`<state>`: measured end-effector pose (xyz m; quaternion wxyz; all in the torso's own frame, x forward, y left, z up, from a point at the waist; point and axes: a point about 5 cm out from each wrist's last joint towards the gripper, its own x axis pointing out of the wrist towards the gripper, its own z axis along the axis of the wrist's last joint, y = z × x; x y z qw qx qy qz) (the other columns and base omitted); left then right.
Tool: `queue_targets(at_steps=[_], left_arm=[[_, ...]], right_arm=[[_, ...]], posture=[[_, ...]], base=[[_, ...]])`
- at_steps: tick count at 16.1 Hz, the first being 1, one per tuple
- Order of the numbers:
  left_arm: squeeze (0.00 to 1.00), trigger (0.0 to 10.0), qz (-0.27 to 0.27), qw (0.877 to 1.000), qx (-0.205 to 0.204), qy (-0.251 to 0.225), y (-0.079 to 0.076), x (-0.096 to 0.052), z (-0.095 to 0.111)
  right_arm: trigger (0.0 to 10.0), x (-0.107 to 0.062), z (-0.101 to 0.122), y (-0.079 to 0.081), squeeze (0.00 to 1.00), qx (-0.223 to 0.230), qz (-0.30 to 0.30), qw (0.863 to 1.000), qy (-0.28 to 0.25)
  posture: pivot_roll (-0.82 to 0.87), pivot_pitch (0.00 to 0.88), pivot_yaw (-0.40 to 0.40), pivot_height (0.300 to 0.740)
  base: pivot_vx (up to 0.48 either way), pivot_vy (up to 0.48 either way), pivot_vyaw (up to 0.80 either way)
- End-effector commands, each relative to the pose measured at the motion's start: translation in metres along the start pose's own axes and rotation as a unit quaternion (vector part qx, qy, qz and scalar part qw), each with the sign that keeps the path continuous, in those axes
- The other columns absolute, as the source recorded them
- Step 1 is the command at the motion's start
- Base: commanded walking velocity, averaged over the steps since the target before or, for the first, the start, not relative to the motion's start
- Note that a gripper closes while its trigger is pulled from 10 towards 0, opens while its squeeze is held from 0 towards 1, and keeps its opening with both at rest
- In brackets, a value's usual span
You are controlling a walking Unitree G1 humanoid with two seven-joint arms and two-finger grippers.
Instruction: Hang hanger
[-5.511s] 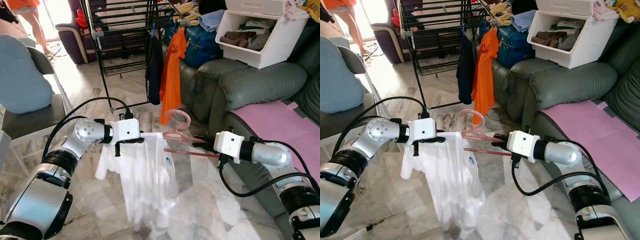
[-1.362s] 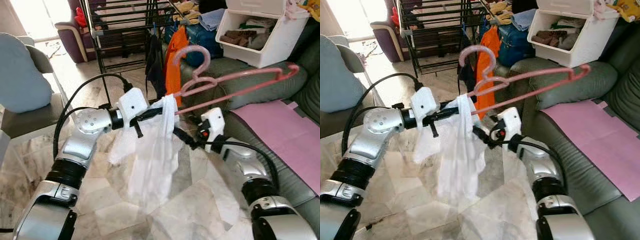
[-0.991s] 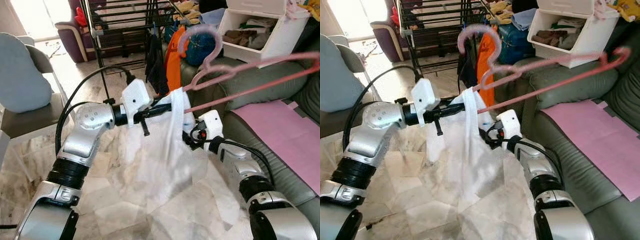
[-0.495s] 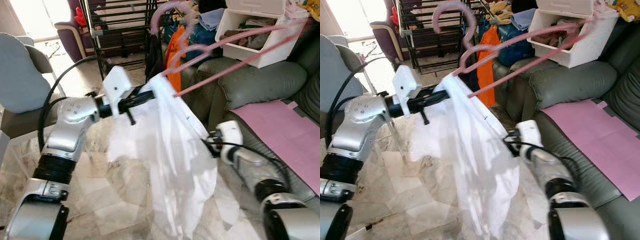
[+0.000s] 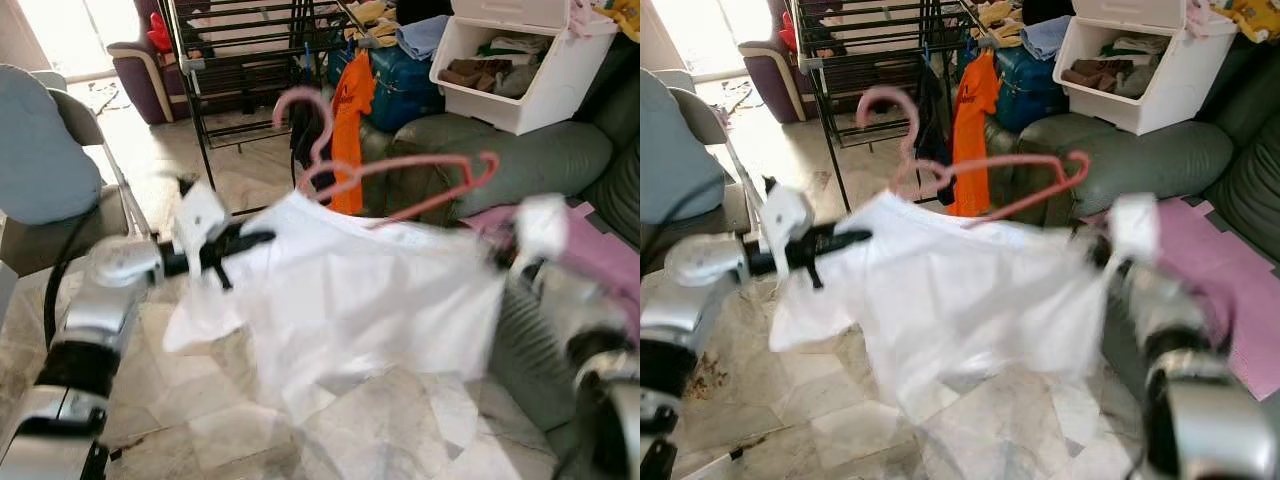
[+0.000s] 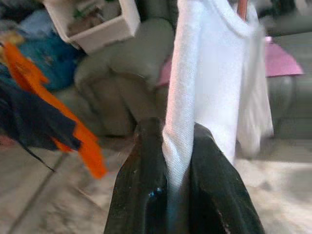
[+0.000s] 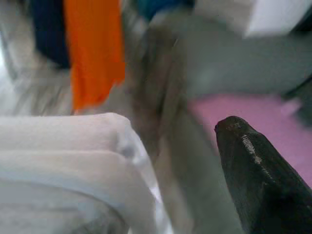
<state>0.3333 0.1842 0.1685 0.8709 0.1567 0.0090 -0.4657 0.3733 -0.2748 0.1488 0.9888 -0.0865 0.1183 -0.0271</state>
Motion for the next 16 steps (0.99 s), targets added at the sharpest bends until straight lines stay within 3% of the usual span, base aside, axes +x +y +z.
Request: queue_targets(at_steps=[1,4,7,10,12,16], left_arm=[[0.0,0.0,0.024,1.0,-0.003,-0.007,0.009,-0.015,0.003],[0.0,0.0,0.002,0.999,-0.049,-0.008,-0.002,-0.015,-0.009],[0.0,0.0,-0.029,0.997,-0.068,0.015,-0.016,-0.016,-0.024],[0.0,0.0,-0.04,0.996,-0.06,0.048,-0.023,-0.018,-0.037],[0.0,0.0,-0.039,0.995,-0.025,0.091,-0.028,-0.013,-0.05],[0.0,0.0,0.052,0.99,0.01,0.131,-0.018,0.0,-0.061]], right_arm=[[10.0,-0.003,0.013,-0.025,0.0,0.007,-0.066,0.998,-0.018],[10.0,-0.001,0.054,-0.032,0.0,0.007,-0.1,0.992,-0.075],[10.0,0.001,0.067,-0.031,0.0,0.001,-0.102,0.991,-0.089],[10.0,0.001,0.073,-0.031,0.0,0.005,-0.101,0.99,-0.099],[10.0,0.003,0.079,-0.024,0.0,0.007,-0.082,0.991,-0.11],[10.0,0.006,0.084,-0.01,0.0,-0.007,-0.043,0.991,-0.125]], posture=[[-0.1,0.0,-0.012,0.74],[-0.1,0.0,-0.018,0.74],[-0.1,0.0,-0.02,0.74],[-0.11,0.0,-0.022,0.74],[-0.11,0.0,-0.02,0.74],[-0.12,0.0,-0.014,0.74]], base=[[0.0,0.0,0.0],[0.0,0.0,0.0],[0.0,0.0,0.0],[0.0,0.0,0.0],[0.0,0.0,0.0],[0.0,0.0,0.0]])
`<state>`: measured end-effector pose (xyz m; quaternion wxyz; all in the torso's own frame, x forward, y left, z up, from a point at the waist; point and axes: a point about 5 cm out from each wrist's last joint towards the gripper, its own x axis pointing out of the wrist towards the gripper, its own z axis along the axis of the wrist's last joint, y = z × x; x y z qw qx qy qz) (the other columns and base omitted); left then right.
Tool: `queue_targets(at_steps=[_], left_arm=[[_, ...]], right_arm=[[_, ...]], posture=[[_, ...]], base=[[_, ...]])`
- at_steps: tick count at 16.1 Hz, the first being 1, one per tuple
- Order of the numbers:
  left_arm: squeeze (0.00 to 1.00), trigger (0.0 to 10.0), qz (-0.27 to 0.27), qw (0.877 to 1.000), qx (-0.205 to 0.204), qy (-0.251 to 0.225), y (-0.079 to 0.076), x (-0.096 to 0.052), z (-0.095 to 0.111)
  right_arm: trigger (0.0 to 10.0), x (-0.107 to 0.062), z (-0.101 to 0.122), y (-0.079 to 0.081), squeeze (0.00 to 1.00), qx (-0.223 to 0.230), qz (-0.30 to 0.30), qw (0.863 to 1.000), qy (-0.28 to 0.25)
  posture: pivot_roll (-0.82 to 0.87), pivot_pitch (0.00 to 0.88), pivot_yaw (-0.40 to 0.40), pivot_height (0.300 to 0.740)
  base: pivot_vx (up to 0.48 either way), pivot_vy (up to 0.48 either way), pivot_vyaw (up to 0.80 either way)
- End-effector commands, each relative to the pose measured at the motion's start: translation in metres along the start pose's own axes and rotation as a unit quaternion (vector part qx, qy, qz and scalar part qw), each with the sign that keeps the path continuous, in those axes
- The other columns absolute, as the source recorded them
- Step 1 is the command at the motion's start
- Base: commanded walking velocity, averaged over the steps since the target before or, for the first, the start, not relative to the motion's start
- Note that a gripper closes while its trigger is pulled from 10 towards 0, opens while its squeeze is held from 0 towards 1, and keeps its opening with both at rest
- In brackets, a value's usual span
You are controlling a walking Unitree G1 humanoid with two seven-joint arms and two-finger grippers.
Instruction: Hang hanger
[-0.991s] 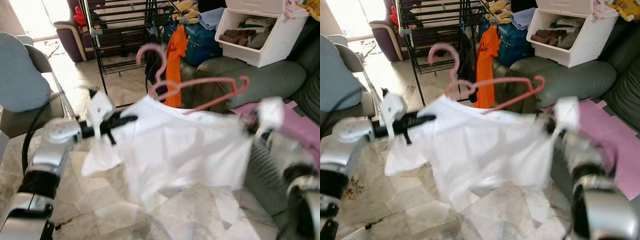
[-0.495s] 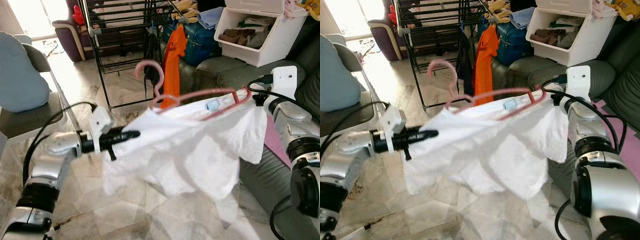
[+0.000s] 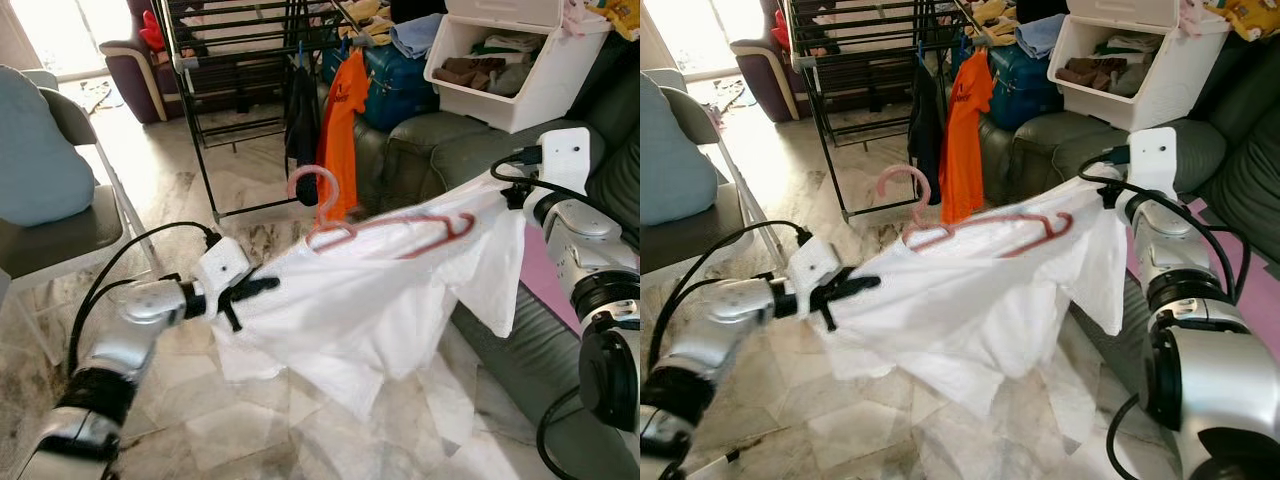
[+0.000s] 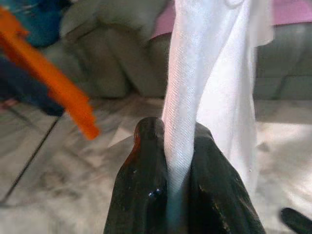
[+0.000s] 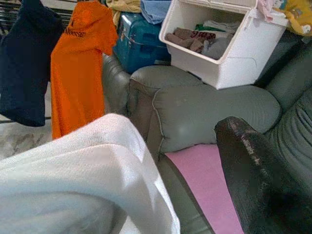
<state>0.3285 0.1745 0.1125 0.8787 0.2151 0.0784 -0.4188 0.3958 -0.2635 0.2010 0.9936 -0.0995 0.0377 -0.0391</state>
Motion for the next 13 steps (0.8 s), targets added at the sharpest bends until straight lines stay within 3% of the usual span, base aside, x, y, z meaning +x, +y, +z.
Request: queue_targets(at_steps=[1,2,8,13], left_arm=[[0.0,0.0,0.053,0.998,-0.012,0.03,0.011,-0.009,-0.013],[0.0,0.0,0.093,0.994,-0.049,0.004,0.016,-0.005,-0.01],[0.0,0.0,0.163,0.984,-0.026,0.065,0.016,0.003,-0.027],[0.0,0.0,0.156,0.986,-0.006,0.065,-0.009,0.035,-0.022]], right_arm=[[10.0,0.002,0.027,-0.009,0.0,0.0,-0.013,0.999,-0.049],[10.0,0.002,0.026,-0.005,0.0,-0.008,-0.002,0.999,-0.051],[10.0,0.005,0.03,0.016,0.0,0.012,0.036,0.996,-0.075],[10.0,0.01,0.037,0.075,0.0,0.065,0.086,0.99,-0.096]], posture=[[-0.12,0.0,-0.011,0.74],[-0.12,0.0,-0.011,0.74],[-0.12,0.0,-0.006,0.74],[-0.11,0.0,-0.008,0.74]], base=[[0.0,0.0,0.0],[0.0,0.0,0.0],[0.0,0.0,0.0],[0.0,0.0,0.0]])
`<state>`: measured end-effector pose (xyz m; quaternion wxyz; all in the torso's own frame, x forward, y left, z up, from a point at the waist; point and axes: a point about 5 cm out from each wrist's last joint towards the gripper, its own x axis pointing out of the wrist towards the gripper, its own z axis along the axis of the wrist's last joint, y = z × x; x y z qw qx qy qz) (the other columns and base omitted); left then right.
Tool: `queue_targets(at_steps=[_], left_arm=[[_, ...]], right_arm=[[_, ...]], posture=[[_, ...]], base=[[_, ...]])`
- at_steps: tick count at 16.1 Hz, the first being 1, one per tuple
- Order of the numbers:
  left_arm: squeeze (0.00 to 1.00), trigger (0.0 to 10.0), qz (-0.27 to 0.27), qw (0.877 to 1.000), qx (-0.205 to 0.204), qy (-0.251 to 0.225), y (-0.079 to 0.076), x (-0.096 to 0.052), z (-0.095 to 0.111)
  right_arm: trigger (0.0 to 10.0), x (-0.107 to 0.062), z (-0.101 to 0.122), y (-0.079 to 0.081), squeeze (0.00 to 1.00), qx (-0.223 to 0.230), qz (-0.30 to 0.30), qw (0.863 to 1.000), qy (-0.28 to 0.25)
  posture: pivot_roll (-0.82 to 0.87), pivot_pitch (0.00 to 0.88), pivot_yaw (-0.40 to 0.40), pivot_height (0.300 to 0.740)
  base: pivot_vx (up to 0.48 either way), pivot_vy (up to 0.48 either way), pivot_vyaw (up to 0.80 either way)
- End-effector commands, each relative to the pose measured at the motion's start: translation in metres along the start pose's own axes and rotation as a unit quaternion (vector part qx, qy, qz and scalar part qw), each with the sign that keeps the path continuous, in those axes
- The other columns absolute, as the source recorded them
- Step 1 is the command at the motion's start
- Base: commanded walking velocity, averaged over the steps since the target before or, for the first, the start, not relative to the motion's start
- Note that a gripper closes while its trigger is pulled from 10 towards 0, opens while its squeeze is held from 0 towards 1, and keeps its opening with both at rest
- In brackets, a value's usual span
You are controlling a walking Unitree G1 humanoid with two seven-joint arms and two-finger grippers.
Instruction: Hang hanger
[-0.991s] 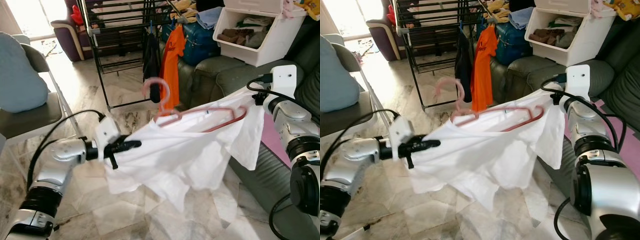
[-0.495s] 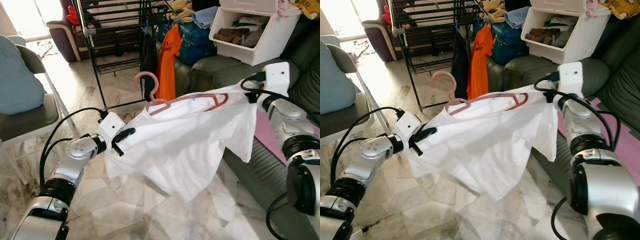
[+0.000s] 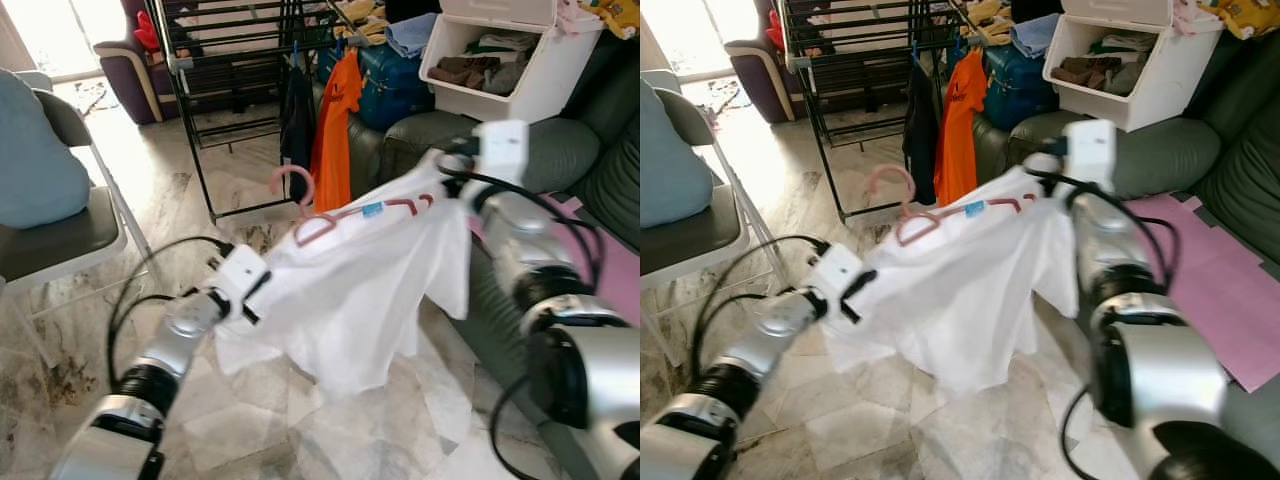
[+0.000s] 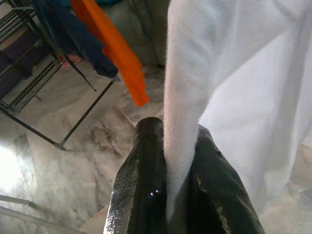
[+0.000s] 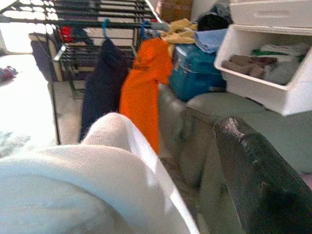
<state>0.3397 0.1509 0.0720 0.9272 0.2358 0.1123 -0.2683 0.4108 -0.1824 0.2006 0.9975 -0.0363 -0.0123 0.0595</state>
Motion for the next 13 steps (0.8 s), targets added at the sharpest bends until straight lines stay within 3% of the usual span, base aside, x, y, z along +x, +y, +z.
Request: queue_targets(at_steps=[1,2,3,6,9,13], left_arm=[[0.0,0.0,0.021,1.0,-0.002,-0.015,0.005,0.007,0.014],[0.0,0.0,0.026,0.999,-0.008,-0.018,0.005,0.009,0.017],[0.0,0.0,0.064,0.997,-0.037,-0.01,0.011,0.013,0.021],[0.0,0.0,0.125,0.988,-0.09,0.011,0.024,0.015,0.021],[0.0,0.0,0.21,0.967,-0.141,0.042,0.04,0.01,0.014],[0.0,0.0,0.283,0.932,-0.219,0.054,0.057,0.003,0.01]], right_arm=[[10.0,0.007,0.02,0.017,0.0,0.017,0.006,0.999,-0.043],[10.0,0.008,0.02,0.022,0.0,0.022,0.008,0.999,-0.043],[10.0,0.01,0.022,0.036,0.0,0.037,0.019,0.998,-0.047],[10.0,0.012,0.027,0.053,0.0,0.043,0.042,0.996,-0.059],[10.0,0.011,0.035,0.074,0.0,0.082,0.095,0.988,-0.094],[10.0,0.0,0.01,0.096,0.0,0.067,0.197,0.976,-0.064]], posture=[[-0.11,0.0,-0.013,0.74],[-0.11,0.0,-0.017,0.74],[-0.11,0.0,-0.02,0.74],[-0.11,0.0,-0.022,0.74],[-0.12,0.0,-0.02,0.74],[-0.12,0.0,-0.018,0.74]], base=[[0.0,0.0,0.0],[0.0,0.0,0.0],[0.0,0.0,0.0],[0.0,0.0,0.0],[0.0,0.0,0.0],[0.0,0.0,0.0]])
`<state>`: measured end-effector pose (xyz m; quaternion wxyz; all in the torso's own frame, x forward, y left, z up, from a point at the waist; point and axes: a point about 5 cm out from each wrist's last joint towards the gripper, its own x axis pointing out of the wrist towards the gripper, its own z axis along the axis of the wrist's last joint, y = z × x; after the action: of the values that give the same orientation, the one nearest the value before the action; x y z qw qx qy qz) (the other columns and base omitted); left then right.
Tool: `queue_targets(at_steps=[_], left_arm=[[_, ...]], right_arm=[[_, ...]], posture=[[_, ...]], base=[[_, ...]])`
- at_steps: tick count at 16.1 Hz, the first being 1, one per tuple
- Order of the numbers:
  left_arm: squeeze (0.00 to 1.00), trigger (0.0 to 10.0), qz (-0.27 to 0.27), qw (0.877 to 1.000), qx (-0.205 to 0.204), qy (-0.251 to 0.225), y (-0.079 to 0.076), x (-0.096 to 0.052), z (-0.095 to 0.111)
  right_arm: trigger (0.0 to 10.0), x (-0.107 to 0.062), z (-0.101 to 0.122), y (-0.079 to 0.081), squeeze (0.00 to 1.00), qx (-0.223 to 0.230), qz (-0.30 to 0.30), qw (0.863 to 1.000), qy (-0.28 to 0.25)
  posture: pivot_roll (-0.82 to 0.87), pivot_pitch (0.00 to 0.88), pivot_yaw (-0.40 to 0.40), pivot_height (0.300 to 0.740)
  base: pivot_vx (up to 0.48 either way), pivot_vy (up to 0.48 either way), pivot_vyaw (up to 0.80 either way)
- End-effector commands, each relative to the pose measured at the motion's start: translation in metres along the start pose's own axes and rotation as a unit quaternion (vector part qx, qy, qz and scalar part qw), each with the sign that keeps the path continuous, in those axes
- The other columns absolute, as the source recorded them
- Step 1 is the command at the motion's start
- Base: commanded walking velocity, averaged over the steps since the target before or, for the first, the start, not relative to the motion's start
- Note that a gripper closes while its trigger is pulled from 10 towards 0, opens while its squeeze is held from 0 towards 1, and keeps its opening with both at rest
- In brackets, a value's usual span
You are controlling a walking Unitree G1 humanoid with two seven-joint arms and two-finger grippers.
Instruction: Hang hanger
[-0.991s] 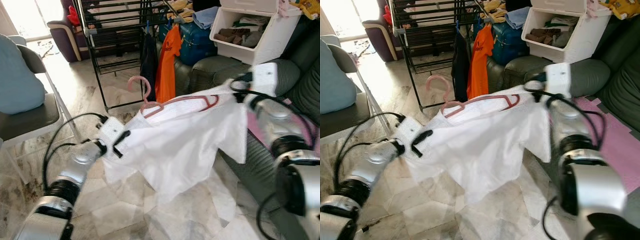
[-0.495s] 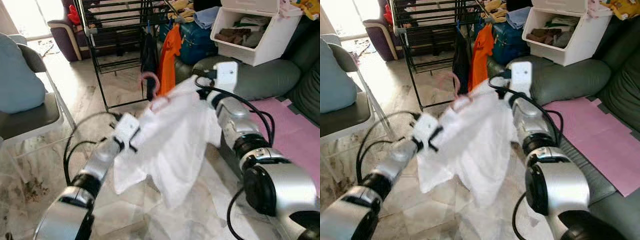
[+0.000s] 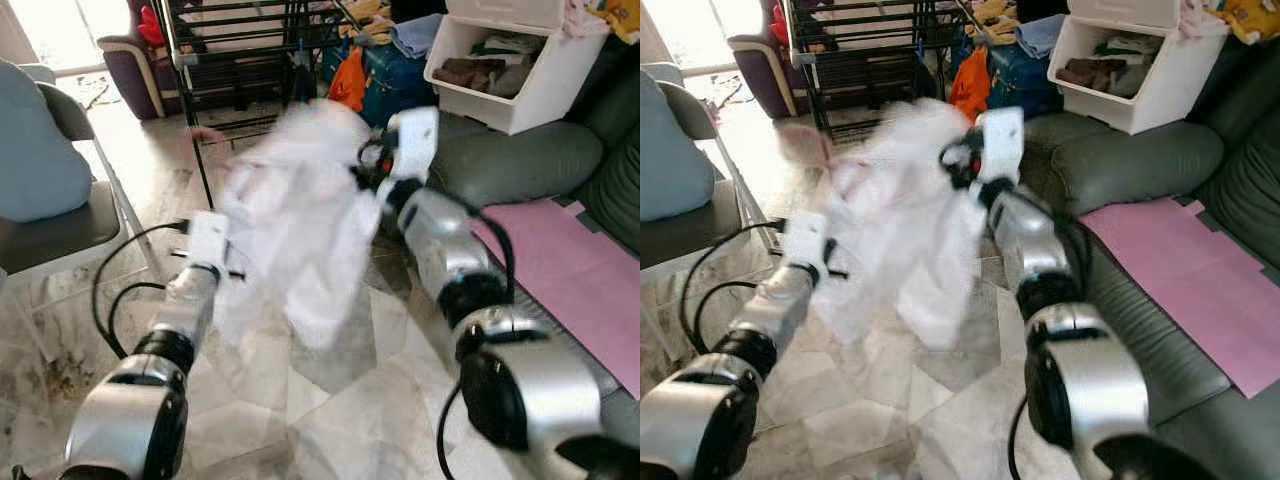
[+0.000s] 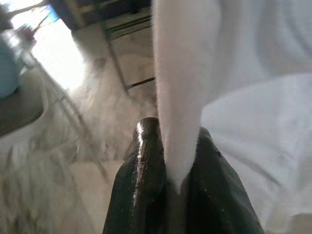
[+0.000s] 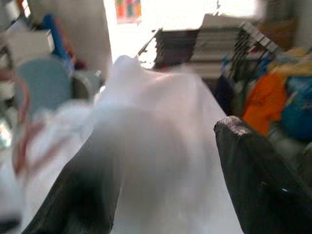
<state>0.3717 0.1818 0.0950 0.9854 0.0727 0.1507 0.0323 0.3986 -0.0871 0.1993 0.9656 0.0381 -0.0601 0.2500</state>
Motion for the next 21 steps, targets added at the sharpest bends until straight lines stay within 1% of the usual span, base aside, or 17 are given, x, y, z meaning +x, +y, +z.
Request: queue_targets(at_steps=[1,3,5,6,7,8,9,10,12,14,15,16,17,18,19,20,21], left_arm=[[0.0,0.0,0.027,0.999,-0.026,-0.003,0.008,0.002,0.007],[0.0,0.0,0.046,0.998,-0.046,-0.01,0.014,0.003,0.012],[0.0,0.0,0.053,0.997,-0.051,-0.013,0.018,0.003,0.016],[0.0,0.0,0.06,0.996,-0.056,-0.017,0.022,0.003,0.019],[0.0,0.0,0.065,0.996,-0.058,-0.021,0.026,0.004,0.021],[0.0,0.0,0.071,0.996,-0.051,-0.028,0.03,0.003,0.023],[0.0,0.0,0.073,0.996,-0.027,-0.044,0.033,0.003,0.027],[0.0,0.0,0.062,0.996,0.007,-0.065,0.031,0.003,0.032],[0.0,0.0,0.048,0.995,0.037,-0.082,0.03,0.002,0.036],[0.0,0.0,0.025,0.991,0.055,-0.117,0.028,0.001,0.045],[0.0,0.0,-0.019,0.984,0.089,-0.153,0.025,-0.002,0.054],[0.0,0.0,-0.035,0.98,0.108,-0.161,0.024,-0.003,0.055],[0.0,0.0,-0.068,0.971,0.159,-0.167,0.025,-0.006,0.052],[0.0,0.0,-0.074,0.969,0.165,-0.165,0.029,-0.008,0.048],[0.0,0.0,-0.101,0.966,0.17,-0.165,0.031,-0.011,0.043],[0.0,0.0,-0.127,0.962,0.175,-0.168,0.033,-0.015,0.037],[0.0,0.0,-0.152,0.956,0.179,-0.173,0.035,-0.02,0.032]], right_arm=[[10.0,-0.002,-0.001,0.002,0.0,-0.004,0.017,1.0,0.006],[10.0,-0.015,-0.031,0.016,0.0,0.019,0.091,0.994,0.065],[10.0,-0.027,-0.046,0.026,0.0,0.014,0.141,0.985,0.1],[10.0,-0.037,-0.059,0.033,0.0,0.016,0.176,0.975,0.134],[10.0,-0.047,-0.068,0.039,0.0,0.012,0.208,0.966,0.153],[10.0,-0.054,-0.074,0.044,0.0,0.013,0.231,0.958,0.168],[10.0,-0.06,-0.078,0.047,0.0,0.004,0.245,0.953,0.178],[10.0,-0.062,-0.083,0.044,0.0,-0.009,0.232,0.954,0.188],[10.0,-0.063,-0.085,0.04,0.0,-0.023,0.216,0.956,0.196],[10.0,-0.066,-0.086,0.038,0.0,-0.031,0.202,0.958,0.202],[10.0,-0.065,-0.086,0.034,0.0,-0.058,0.177,0.963,0.196],[10.0,-0.064,-0.085,0.03,0.0,-0.061,0.161,0.966,0.191],[10.0,-0.061,-0.082,0.02,0.0,-0.065,0.112,0.975,0.179],[10.0,-0.06,-0.079,0.013,0.0,-0.063,0.084,0.98,0.168],[10.0,-0.059,-0.073,0.001,0.0,-0.054,0.038,0.986,0.153],[10.0,-0.057,-0.065,-0.014,0.0,-0.041,-0.014,0.99,0.133],[10.0,-0.057,-0.053,-0.035,0.0,-0.03,-0.088,0.99,0.104]], posture=[[-0.12,0.0,-0.018,0.74],[-0.12,0.0,-0.014,0.74],[-0.12,0.0,-0.016,0.74],[-0.12,0.0,-0.014,0.74],[-0.12,0.0,-0.015,0.74],[-0.12,0.0,-0.013,0.74],[-0.12,0.0,-0.01,0.74],[-0.11,0.0,-0.008,0.74],[-0.11,0.0,-0.005,0.74],[-0.1,0.0,0.0,0.74],[-0.09,0.0,0.002,0.74],[-0.09,0.0,0.004,0.74],[-0.09,0.0,0.006,0.74],[-0.09,0.0,0.007,0.74],[-0.09,0.0,0.009,0.74],[-0.09,0.0,0.008,0.74],[-0.09,0.0,0.008,0.74]], base=[[0.0,0.0,0.0],[0.0,0.0,0.0],[0.0,0.0,0.0],[0.0,0.0,0.0],[0.0,0.0,0.0],[0.0,0.0,0.0],[0.0,0.0,0.0],[0.0,0.0,0.0],[0.0,0.0,0.0],[0.0,0.0,0.0],[0.0,0.0,0.0],[0.0,0.0,0.0],[0.0,0.0,0.0],[0.0,0.0,0.0],[0.0,0.0,0.0],[0.0,0.0,0.0],[0.0,0.0,0.0]])
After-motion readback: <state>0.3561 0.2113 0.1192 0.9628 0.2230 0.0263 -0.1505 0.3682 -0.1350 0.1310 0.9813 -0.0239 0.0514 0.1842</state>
